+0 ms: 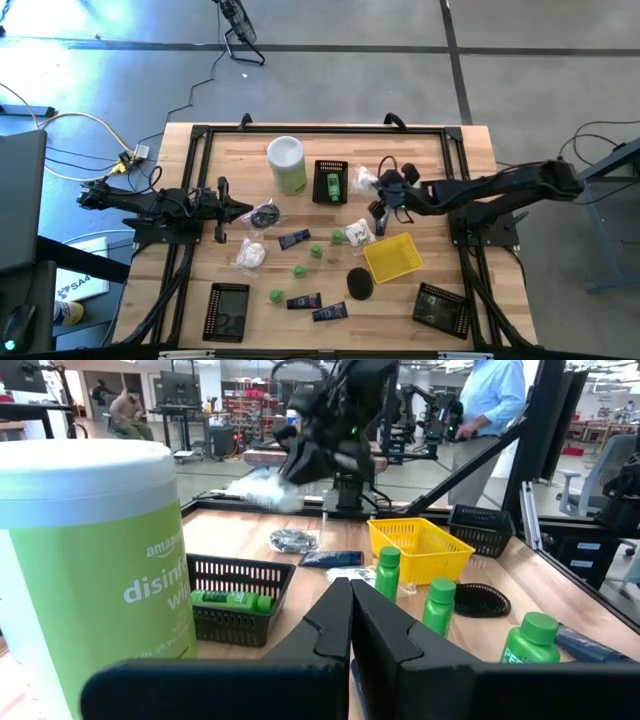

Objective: Pick & Place Travel size toiletries
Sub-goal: Put the white cotton pack into the bottom right black bin

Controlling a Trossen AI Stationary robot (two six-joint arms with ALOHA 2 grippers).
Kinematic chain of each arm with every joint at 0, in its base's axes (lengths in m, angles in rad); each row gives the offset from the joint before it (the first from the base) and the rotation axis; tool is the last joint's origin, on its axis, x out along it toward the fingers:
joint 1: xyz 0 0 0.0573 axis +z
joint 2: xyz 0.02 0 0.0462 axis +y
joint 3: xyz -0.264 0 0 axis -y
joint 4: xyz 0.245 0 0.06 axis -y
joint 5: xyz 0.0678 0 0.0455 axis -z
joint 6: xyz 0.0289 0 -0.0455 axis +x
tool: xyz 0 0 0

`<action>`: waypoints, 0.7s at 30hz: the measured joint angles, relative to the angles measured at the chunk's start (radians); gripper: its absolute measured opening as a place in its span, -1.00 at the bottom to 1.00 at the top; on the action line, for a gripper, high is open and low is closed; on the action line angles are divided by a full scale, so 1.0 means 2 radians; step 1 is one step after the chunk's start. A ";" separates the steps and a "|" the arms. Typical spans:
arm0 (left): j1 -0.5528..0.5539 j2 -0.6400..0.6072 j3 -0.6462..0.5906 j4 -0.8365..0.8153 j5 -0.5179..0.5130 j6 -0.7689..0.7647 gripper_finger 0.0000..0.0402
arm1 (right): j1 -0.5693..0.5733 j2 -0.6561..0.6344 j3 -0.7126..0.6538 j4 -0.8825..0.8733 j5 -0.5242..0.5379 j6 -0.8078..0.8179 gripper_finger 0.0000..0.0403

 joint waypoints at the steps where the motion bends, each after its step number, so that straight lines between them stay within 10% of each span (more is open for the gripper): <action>1: 0.000 0.000 0.000 0.000 0.000 0.000 -0.99 | 0.004 -0.008 0.000 0.002 0.008 0.000 -0.98; 10: 0.000 0.000 0.000 0.000 0.000 0.000 -0.99 | 0.040 -0.052 0.000 -0.002 0.036 0.001 -0.98; 21: 0.000 0.000 0.000 0.000 0.000 0.000 -0.99 | 0.086 -0.129 0.001 -0.035 -0.161 0.072 -0.98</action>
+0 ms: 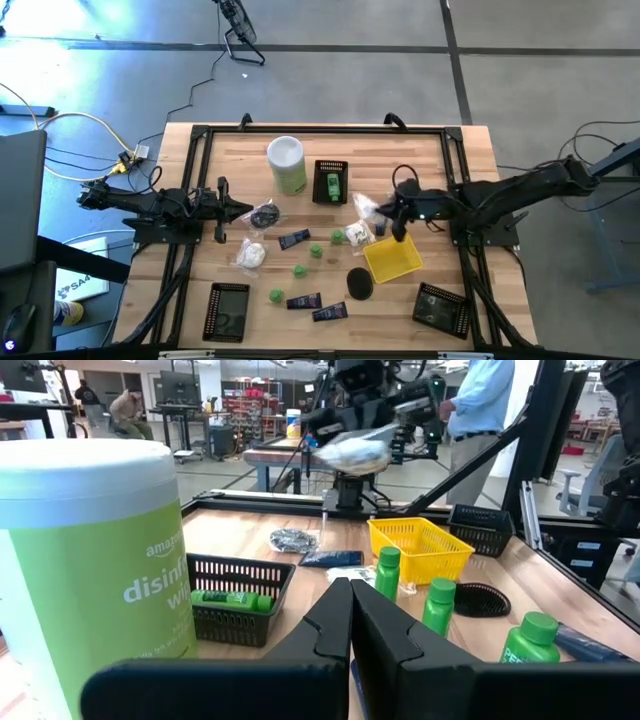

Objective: Pick & Place Travel size toiletries
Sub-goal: Put the white cotton pack into the bottom right black bin

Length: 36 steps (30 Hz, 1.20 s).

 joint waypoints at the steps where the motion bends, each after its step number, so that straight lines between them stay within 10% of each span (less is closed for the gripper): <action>1: 0.000 0.000 0.000 0.000 0.000 0.000 -0.99 | 0.005 -0.011 0.000 -0.015 -0.013 0.014 -0.98; 16: 0.000 0.000 0.000 -0.001 0.001 0.000 -0.99 | 0.103 -0.073 0.000 -0.153 -0.189 0.266 -0.98; 36: 0.000 0.000 0.000 -0.002 0.001 0.017 -0.99 | 0.269 -0.066 0.000 -0.165 -0.248 0.596 -0.98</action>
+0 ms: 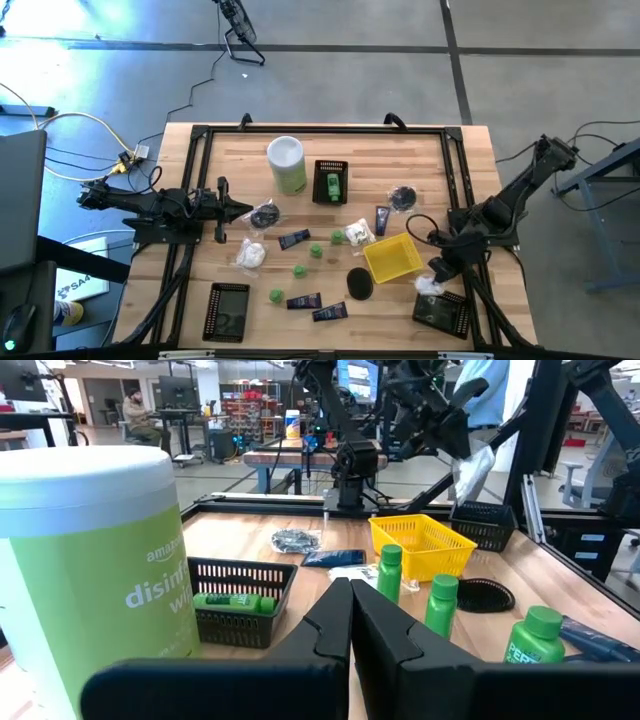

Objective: Pick & Place Travel size toiletries
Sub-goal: Put the white cotton pack into the bottom right black bin

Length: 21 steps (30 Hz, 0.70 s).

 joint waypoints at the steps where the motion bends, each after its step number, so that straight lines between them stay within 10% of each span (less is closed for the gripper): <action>1: 0.000 0.000 0.000 0.000 0.000 0.000 -0.99 | 0.007 0.002 0.000 -0.003 -0.008 0.020 -0.98; 21: 0.000 0.000 0.000 0.000 -0.002 0.000 -0.99 | 0.086 0.115 0.000 -0.009 -0.072 0.200 -0.98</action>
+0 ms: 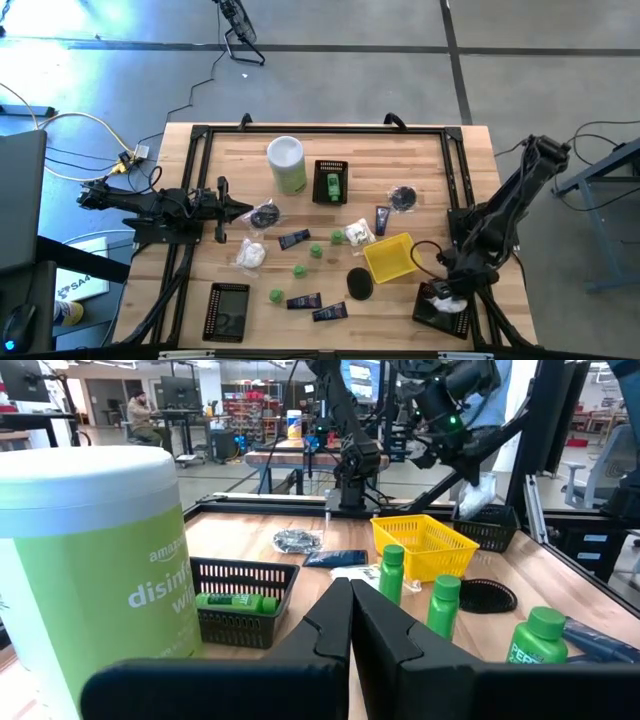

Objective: Pick & Place Travel size toiletries
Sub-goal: Put the white cotton pack into the bottom right black bin

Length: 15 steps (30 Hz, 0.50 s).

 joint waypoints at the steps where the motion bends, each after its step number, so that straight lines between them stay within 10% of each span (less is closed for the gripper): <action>1: 0.000 0.000 0.000 0.000 0.000 0.000 -0.99 | 0.001 0.005 0.000 0.000 0.000 0.000 -0.97; 15: 0.000 0.000 0.000 0.000 0.000 0.010 -0.99 | -0.001 0.028 0.000 -0.002 -0.025 0.002 -0.39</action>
